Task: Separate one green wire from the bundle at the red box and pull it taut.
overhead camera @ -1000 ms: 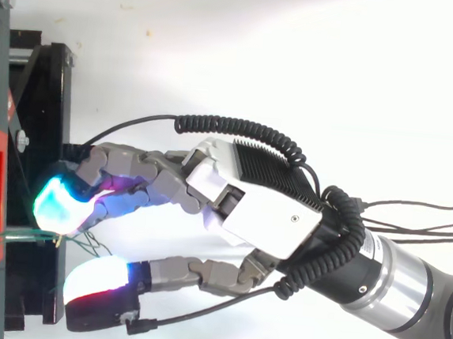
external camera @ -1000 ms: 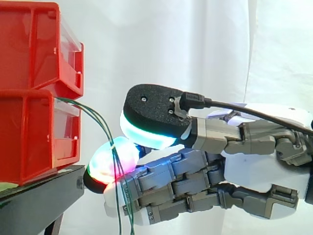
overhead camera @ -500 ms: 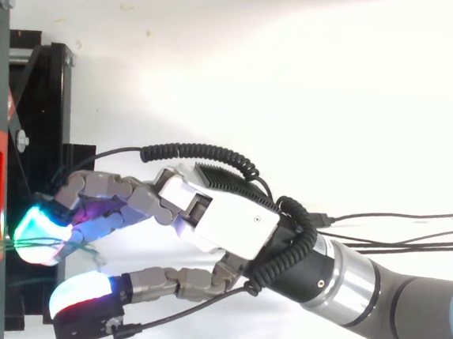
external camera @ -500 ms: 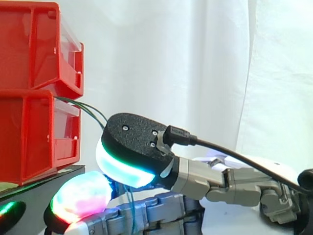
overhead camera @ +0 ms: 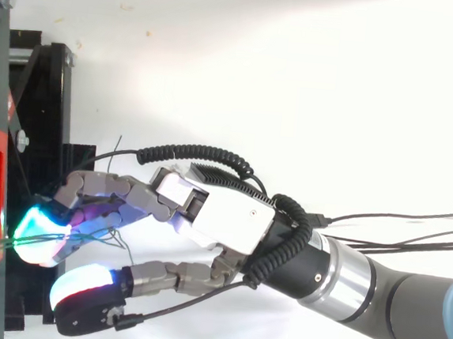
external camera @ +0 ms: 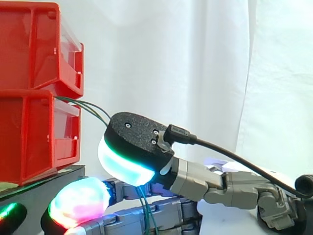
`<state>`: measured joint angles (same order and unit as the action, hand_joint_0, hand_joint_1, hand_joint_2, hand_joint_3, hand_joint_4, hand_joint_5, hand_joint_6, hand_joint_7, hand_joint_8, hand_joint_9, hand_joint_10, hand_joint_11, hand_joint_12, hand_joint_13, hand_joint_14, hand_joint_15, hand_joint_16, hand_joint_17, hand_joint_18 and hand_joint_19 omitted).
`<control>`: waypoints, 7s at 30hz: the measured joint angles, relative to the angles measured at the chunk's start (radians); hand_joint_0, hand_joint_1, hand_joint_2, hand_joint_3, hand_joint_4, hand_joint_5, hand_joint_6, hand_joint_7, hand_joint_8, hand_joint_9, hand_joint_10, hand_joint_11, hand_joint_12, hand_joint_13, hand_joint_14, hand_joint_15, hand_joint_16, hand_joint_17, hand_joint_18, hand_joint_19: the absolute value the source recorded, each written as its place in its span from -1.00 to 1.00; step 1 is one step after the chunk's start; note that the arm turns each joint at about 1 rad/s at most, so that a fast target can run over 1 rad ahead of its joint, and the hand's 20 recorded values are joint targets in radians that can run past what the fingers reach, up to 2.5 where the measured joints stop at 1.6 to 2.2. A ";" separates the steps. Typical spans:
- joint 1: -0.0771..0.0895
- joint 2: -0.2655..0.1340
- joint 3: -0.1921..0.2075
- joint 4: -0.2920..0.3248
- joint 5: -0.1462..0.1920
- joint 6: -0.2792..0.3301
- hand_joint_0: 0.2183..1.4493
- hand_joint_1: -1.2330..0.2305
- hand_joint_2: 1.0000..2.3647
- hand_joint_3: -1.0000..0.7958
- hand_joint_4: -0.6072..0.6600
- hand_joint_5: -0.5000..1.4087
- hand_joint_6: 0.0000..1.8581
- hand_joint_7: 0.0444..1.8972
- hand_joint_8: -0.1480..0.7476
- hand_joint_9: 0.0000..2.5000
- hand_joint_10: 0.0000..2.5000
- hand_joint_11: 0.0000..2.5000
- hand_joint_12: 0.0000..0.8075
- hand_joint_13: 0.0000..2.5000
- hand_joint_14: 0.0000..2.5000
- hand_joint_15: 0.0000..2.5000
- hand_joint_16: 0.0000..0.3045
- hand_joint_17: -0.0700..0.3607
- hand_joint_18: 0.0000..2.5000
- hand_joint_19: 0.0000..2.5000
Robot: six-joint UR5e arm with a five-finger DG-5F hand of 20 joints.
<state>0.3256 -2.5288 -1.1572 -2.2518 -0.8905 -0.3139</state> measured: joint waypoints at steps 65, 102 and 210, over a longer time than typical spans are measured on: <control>-0.060 0.194 -0.076 -0.183 -0.087 0.005 -0.42 -0.10 -0.97 0.04 0.35 -0.64 -0.07 0.18 0.18 -0.22 -0.99 -0.57 0.12 -0.30 -0.99 -0.70 -0.58 -0.01 -0.35 -0.70; -0.040 0.193 -0.068 -0.217 -0.058 0.077 -0.33 -0.34 -0.96 0.00 0.18 -0.68 -0.04 0.16 0.12 -0.17 -0.98 -0.36 0.05 -0.21 -0.99 -0.58 -0.60 -0.04 -0.35 -0.66; -0.030 0.286 -0.068 -0.479 -0.057 0.171 -0.22 -0.51 -1.00 -0.44 0.29 -0.69 -0.04 0.09 0.09 -0.17 -0.98 -0.31 0.05 -0.18 -0.98 -0.55 -0.60 -0.03 -0.29 -0.65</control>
<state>0.2958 -2.2428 -1.2253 -2.7307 -0.9480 -0.1431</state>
